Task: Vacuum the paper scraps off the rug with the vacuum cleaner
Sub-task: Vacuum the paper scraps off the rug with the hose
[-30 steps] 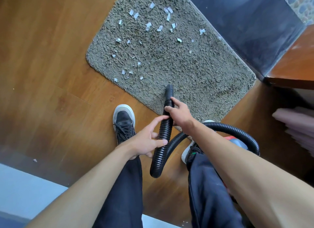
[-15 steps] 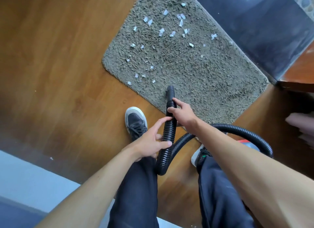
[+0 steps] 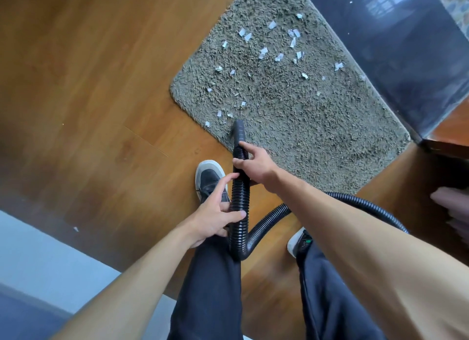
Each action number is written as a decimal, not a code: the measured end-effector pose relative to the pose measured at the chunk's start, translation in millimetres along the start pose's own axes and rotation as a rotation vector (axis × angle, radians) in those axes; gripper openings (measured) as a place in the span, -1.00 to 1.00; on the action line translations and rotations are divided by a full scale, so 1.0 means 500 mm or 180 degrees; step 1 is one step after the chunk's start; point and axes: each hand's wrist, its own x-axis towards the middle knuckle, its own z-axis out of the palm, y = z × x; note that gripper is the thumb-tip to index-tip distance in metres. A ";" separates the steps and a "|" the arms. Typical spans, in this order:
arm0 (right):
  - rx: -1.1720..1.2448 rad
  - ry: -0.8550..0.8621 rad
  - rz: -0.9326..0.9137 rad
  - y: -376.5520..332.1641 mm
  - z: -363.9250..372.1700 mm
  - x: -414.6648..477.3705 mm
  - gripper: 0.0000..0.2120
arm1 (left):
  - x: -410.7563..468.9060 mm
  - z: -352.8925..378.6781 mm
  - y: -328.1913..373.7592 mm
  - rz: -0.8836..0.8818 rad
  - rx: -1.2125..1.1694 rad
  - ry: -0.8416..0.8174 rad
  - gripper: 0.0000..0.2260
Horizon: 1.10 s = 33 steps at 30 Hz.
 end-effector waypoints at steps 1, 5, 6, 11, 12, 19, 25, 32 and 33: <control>-0.0062 -0.0025 -0.0028 -0.003 0.002 0.000 -0.41 | -0.001 -0.001 -0.003 0.0022 -0.0039 0.0022 -0.33; -0.0185 -0.0045 -0.0077 -0.010 0.011 0.009 -0.42 | -0.002 0.001 -0.012 0.0123 -0.0176 0.0223 -0.32; -0.0168 -0.0071 -0.0069 -0.012 0.012 0.011 -0.42 | -0.001 0.000 -0.013 0.0129 -0.0215 0.0264 -0.33; -0.0039 -0.0270 0.0005 -0.011 0.012 0.015 -0.43 | -0.002 -0.005 -0.026 0.0149 -0.0310 0.0334 -0.33; -0.0020 -0.0273 0.0007 -0.010 0.013 0.015 -0.44 | -0.003 -0.007 -0.029 0.0159 -0.0314 0.0342 -0.33; -0.0146 -0.0073 -0.0125 -0.007 0.043 0.020 -0.47 | -0.014 -0.024 -0.032 0.0142 -0.0209 0.0418 -0.34; -0.0282 -0.0016 -0.0249 -0.027 0.073 0.028 -0.41 | -0.019 -0.036 -0.029 0.0276 -0.0239 0.0674 -0.34; -0.0452 -0.0308 -0.0084 -0.051 0.111 0.032 -0.43 | -0.040 -0.047 -0.042 0.0326 -0.0437 0.0728 -0.28; -0.0466 -0.0323 -0.0066 -0.050 0.114 0.031 -0.43 | -0.043 -0.048 -0.044 0.0317 -0.0472 0.0723 -0.28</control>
